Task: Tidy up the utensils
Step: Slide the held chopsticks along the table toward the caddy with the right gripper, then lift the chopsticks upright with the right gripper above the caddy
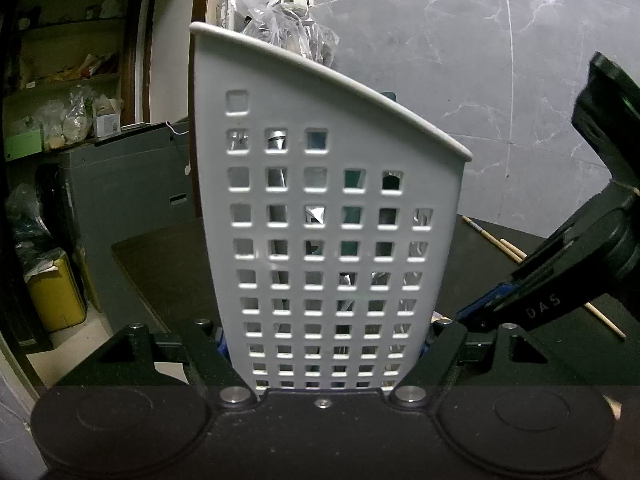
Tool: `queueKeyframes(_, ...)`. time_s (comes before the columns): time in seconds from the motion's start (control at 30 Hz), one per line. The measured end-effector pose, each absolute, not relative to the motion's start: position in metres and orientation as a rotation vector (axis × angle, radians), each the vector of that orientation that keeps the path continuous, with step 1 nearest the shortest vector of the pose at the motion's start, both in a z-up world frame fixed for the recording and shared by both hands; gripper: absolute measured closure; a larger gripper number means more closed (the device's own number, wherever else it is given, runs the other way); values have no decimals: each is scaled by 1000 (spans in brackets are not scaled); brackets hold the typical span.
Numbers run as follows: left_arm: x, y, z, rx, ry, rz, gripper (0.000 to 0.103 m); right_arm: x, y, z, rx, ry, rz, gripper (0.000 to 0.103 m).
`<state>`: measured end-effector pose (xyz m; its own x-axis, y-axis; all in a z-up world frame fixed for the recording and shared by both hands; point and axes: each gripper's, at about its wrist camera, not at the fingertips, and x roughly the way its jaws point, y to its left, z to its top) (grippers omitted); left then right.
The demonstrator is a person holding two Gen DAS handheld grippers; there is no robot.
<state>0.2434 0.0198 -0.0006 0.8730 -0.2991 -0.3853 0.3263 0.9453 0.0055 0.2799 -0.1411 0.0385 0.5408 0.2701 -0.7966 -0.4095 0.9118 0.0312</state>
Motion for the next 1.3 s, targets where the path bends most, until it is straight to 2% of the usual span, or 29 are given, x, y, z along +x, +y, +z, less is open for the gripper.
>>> queueKeyframes(0.1, 244, 20, 0, 71, 391, -327, 26, 285, -141, 41, -176, 948, 408, 89)
queueKeyframes(0.57, 245, 20, 1, 68, 395, -333, 26, 304, -129, 53, -259, 1076, 411, 86)
queueKeyframes(0.73, 244, 22, 2, 64, 396, -341, 26, 306, -123, 54, -292, 1100, 410, 90)
queueKeyframes(1.07, 245, 26, 0, 47, 390, -337, 27, 295, -175, 49, 10, 1030, 443, 90)
queueKeyframes(1.3, 246, 27, -1, 53, 389, -343, 26, 279, -217, 49, 262, 876, 480, 89)
